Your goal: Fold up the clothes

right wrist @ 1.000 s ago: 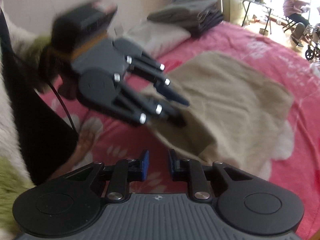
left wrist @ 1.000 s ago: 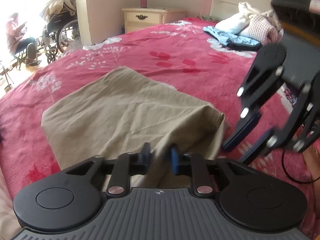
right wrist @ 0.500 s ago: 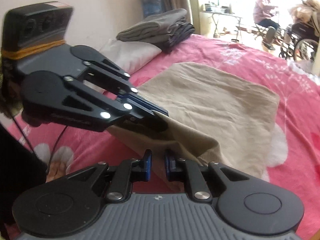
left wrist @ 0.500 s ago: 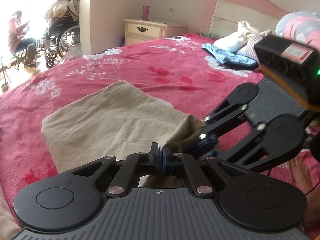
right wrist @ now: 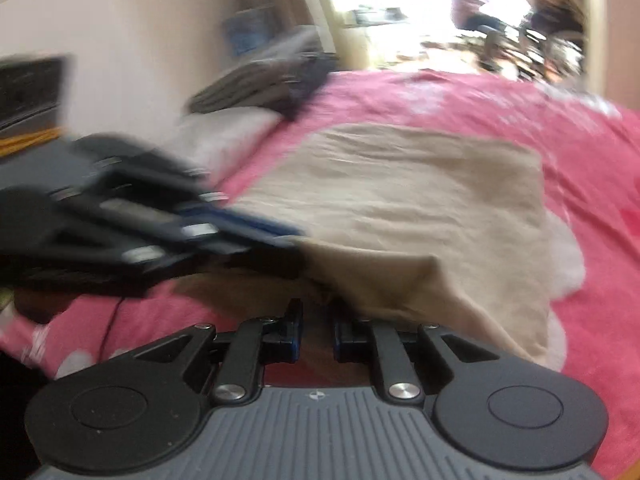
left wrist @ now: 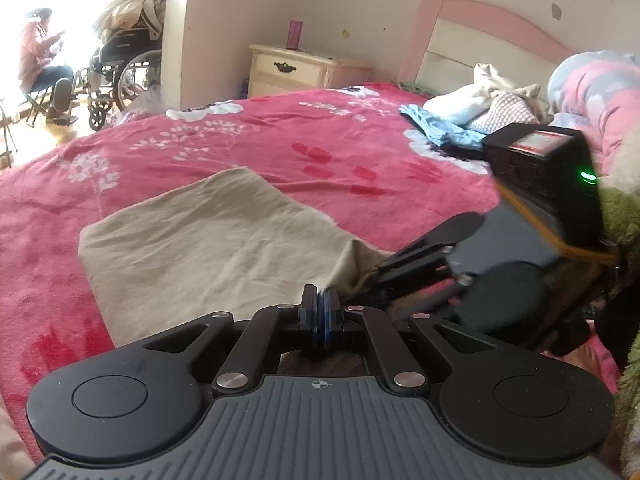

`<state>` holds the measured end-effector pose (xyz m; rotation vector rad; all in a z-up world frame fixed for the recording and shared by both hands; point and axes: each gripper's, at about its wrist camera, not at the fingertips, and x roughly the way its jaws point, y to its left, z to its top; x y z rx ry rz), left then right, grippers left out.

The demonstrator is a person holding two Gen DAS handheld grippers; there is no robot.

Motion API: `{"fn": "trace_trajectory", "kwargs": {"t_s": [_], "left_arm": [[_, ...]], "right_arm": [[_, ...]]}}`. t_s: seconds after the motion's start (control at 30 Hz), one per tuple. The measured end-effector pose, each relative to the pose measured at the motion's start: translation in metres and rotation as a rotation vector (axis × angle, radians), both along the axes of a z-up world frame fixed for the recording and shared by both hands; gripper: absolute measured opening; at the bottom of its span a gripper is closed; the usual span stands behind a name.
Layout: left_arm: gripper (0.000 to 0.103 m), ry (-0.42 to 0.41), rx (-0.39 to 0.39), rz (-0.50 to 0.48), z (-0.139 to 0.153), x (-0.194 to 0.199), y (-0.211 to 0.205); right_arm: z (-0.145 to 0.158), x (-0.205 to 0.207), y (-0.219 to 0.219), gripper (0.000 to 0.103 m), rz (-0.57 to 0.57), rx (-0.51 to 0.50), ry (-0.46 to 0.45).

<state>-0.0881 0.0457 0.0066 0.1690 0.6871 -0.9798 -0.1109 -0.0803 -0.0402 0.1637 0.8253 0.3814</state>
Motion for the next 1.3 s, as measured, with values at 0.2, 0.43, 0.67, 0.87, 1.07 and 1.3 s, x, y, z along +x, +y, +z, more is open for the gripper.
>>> {"fn": "trace_trajectory", "kwargs": {"t_s": [0.2,0.43,0.67,0.87,1.07,1.3], "left_arm": [[0.001,0.024,0.000,0.001,-0.002,0.001,0.003],[0.034,-0.057,0.118,0.065,-0.009,-0.011,0.018],[0.035,-0.197,0.260,0.072,-0.025,-0.022,0.013],[0.036,-0.298,0.347,0.082,-0.029,-0.031,0.007],[0.037,-0.215,0.262,0.038,-0.016,-0.021,0.001],[0.039,-0.049,0.109,0.016,-0.011,0.006,-0.023]], "right_arm": [[0.001,-0.006,0.013,0.032,0.001,0.007,-0.063],[0.000,-0.006,0.010,0.032,0.000,-0.014,-0.071],[0.003,-0.018,0.010,0.032,0.007,-0.109,-0.116],[0.005,-0.032,0.007,0.032,-0.016,-0.201,-0.102],[0.011,-0.040,0.000,0.032,-0.004,-0.207,-0.090],[0.021,-0.051,-0.011,0.029,0.017,-0.217,-0.111]]}}
